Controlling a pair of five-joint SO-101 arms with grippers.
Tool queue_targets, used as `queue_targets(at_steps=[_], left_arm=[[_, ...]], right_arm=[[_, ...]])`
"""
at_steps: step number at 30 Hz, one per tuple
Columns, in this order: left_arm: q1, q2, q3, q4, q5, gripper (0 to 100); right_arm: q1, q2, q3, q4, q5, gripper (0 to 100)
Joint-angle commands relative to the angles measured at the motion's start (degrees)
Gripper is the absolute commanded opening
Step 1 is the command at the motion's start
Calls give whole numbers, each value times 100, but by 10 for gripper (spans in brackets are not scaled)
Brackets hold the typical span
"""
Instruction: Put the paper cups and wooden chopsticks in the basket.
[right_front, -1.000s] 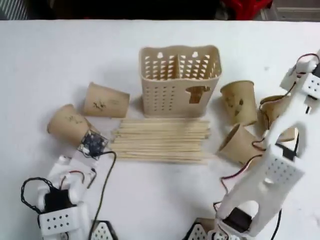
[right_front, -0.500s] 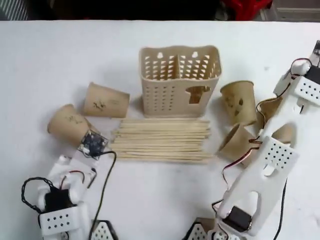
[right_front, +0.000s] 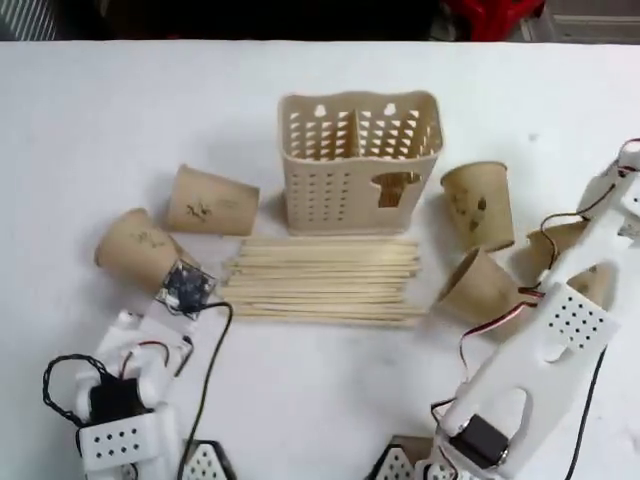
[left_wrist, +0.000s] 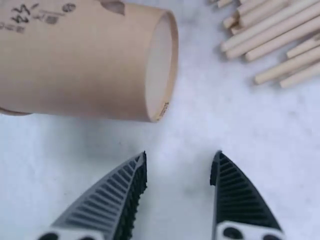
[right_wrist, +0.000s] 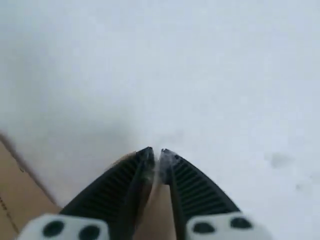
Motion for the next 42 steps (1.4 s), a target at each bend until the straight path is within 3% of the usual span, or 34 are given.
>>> queue_targets(at_steps=[1,7,12,20,27,30,35,42], left_arm=[[-31,13,-26,26,-53,211],[-31,13,-26,26,-53,211],[-31,13,-26,26,-53,211],[-31,13,-26,26,-53,211],[-31,13,-26,26,-53,211],[-31,13,-26,26,-53,211],[-40,13,-26,26,-53,211],[-40,13,-26,26,-53,211]], right_arm=[[136,-769,-325,57,70,15],[119,-1886,-264,66,26,15],[-101,-2756,-255,84,-501,15],[-1411,-4180,-18,101,-1160,15],[-2914,-6607,3745,66,-580,15],[-3486,-7512,4686,48,-422,15],[-4242,-8110,4747,-796,-448,15],[-4453,-7881,4782,-2554,-1160,16]])
